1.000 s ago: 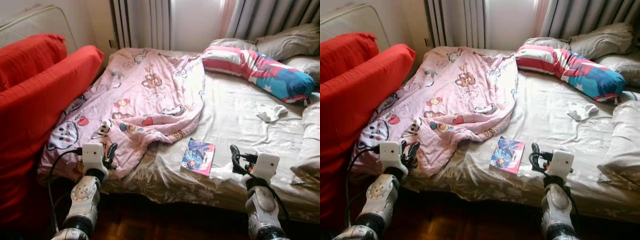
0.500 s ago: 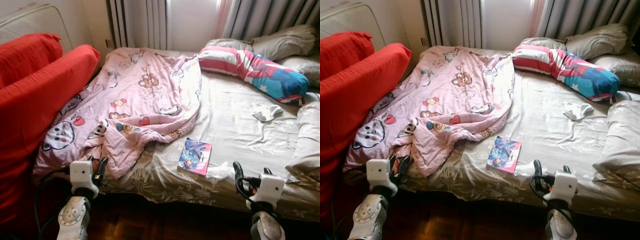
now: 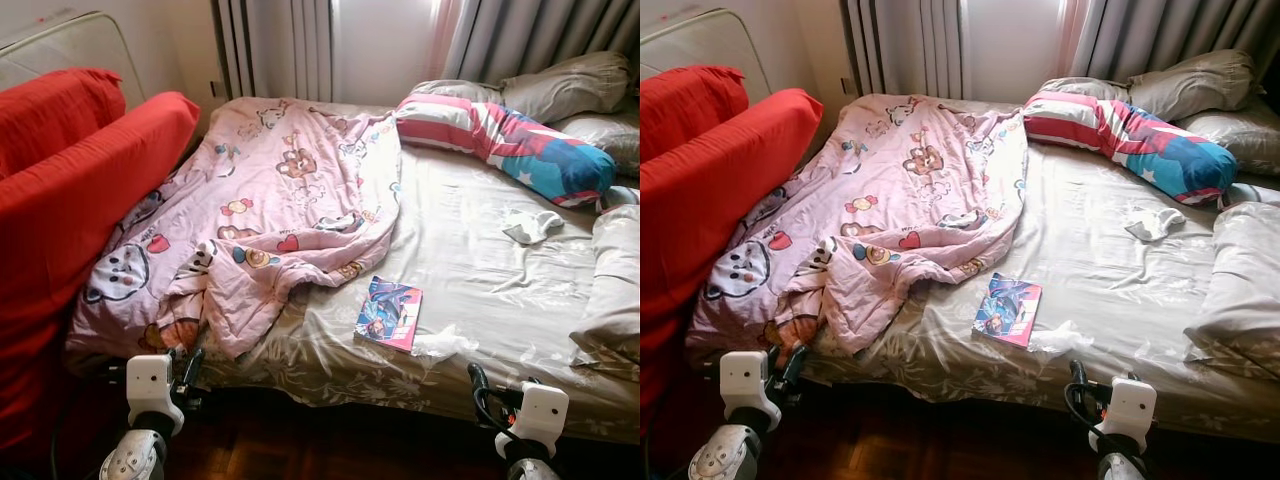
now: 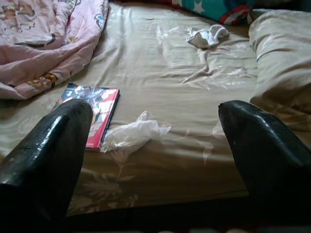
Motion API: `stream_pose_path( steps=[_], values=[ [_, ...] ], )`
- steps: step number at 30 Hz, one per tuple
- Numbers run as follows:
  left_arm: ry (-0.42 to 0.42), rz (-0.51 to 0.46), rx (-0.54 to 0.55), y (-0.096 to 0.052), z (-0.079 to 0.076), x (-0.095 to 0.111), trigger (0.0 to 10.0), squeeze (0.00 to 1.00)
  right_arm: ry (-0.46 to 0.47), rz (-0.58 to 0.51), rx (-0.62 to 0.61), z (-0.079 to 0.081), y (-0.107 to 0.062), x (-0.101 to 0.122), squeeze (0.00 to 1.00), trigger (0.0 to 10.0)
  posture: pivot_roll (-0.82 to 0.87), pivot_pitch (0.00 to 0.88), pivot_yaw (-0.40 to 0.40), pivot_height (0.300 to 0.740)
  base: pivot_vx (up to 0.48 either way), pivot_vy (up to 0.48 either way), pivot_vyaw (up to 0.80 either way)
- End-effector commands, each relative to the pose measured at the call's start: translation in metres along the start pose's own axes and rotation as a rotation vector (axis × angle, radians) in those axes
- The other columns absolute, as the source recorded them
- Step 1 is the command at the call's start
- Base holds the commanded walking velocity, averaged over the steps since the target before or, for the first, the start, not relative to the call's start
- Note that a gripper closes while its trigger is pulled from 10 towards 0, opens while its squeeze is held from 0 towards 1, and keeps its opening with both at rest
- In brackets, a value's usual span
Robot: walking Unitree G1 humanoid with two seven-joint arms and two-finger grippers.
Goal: Clean up the room
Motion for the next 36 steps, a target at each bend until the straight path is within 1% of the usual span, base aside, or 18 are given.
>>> stream_pose_path(
  steps=[1, 5, 8, 9, 19, 23, 25, 36],
  values=[
    [0.001, -0.001, -0.017, -0.001, -0.002, 0.001, 10.0, 0.0, 0.004, -0.004, -0.003, -0.002, -0.001, 0.002, 0.0, 10.0, -0.03, 0.0, -0.017, 0.74, 0.0, 0.0, 0.0],
    [0.008, 0.001, -0.023, -0.001, -0.003, 0.002, 10.0, 0.0, 0.004, -0.004, 0.002, -0.003, -0.003, 0.002, 0.0, 10.0, -0.04, 0.0, -0.02, 0.74, 0.0, 0.0, 0.0],
    [0.01, 0.005, -0.022, 0.0, -0.002, 0.002, 10.0, 0.0, 0.002, 0.019, 0.008, -0.002, -0.004, -0.002, 0.0, 10.0, -0.05, 0.002, -0.02, 0.74, 0.0, 0.0, 0.0],
    [0.012, 0.002, -0.021, 0.0, 0.0, 0.003, 10.0, 0.0, -0.003, 0.036, 0.007, -0.001, -0.006, -0.006, 0.0, 10.0, -0.05, 0.01, -0.011, 0.74, 0.251, 0.0, 0.0],
    [0.027, 0.002, -0.047, 0.003, 0.0, 0.007, 10.0, 0.0, 0.023, 0.05, -0.018, -0.004, -0.008, -0.008, 0.0, 10.0, -0.07, 0.018, 0.006, 0.74, 0.28, 0.0, 0.0],
    [0.028, 0.002, -0.049, 0.003, 0.0, 0.007, 10.0, 0.0, 0.027, 0.055, -0.019, -0.003, -0.008, -0.009, 0.0, 10.0, -0.07, 0.02, 0.006, 0.74, 0.319, 0.0, -0.46],
    [0.028, 0.004, -0.052, 0.002, 0.0, 0.006, 10.0, 0.0, 0.029, 0.054, -0.012, -0.002, -0.008, -0.009, 0.0, 10.0, -0.07, 0.021, 0.005, 0.74, 0.341, 0.0, -0.8],
    [0.024, 0.001, -0.066, 0.003, -0.005, 0.007, 10.0, 0.0, 0.026, 0.036, 0.011, 0.006, -0.006, -0.004, 0.0, 10.0, -0.07, 0.007, 0.007, 0.74, 0.344, 0.0, 0.0]
  ],
)
Point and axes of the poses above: a point about 5 cm out from each wrist's last joint towards the gripper, its own y axis pointing out of the wrist towards the gripper, its own x axis along the axis of the wrist's last joint, z = x × y, the point moved 6 cm from there along y, pointing out of the wrist towards the gripper, and after that the axes turned 11 degrees about y, right-handed, at the moved point
